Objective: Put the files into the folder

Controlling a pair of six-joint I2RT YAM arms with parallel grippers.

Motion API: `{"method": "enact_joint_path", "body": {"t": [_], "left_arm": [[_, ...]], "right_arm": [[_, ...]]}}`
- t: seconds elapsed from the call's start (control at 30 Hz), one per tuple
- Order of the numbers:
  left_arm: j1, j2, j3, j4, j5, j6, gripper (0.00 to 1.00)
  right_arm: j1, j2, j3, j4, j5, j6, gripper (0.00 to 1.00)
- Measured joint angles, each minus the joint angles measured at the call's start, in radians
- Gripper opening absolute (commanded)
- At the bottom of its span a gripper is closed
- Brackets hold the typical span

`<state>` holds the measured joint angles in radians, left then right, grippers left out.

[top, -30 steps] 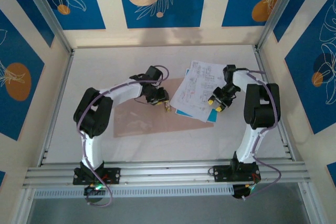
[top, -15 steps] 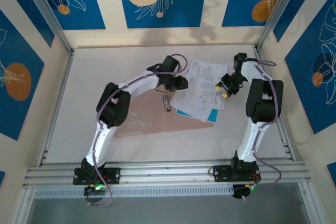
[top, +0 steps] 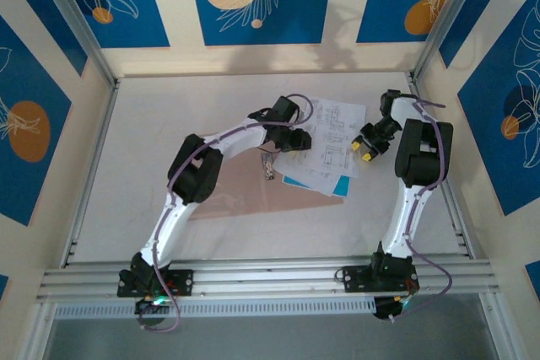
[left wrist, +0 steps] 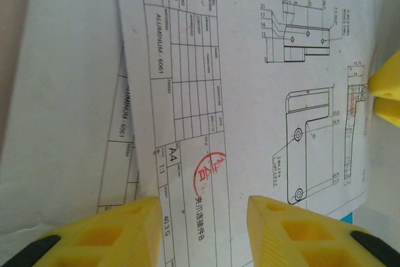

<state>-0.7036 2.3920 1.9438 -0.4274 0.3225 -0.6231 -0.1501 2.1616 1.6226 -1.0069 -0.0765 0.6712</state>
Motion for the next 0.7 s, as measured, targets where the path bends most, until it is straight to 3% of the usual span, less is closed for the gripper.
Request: {"method": "enact_joint_path", "body": {"t": [0.37, 0.7], "left_arm": [[-0.002, 0.016, 0.006, -0.011, -0.037, 0.035, 0.41], [-0.002, -0.001, -0.002, -0.025, -0.127, 0.058, 0.42]], "right_arm": [[0.007, 0.015, 0.014, -0.019, 0.01, -0.01, 0.39], [0.014, 0.017, 0.02, -0.035, 0.043, -0.017, 0.27]]}}
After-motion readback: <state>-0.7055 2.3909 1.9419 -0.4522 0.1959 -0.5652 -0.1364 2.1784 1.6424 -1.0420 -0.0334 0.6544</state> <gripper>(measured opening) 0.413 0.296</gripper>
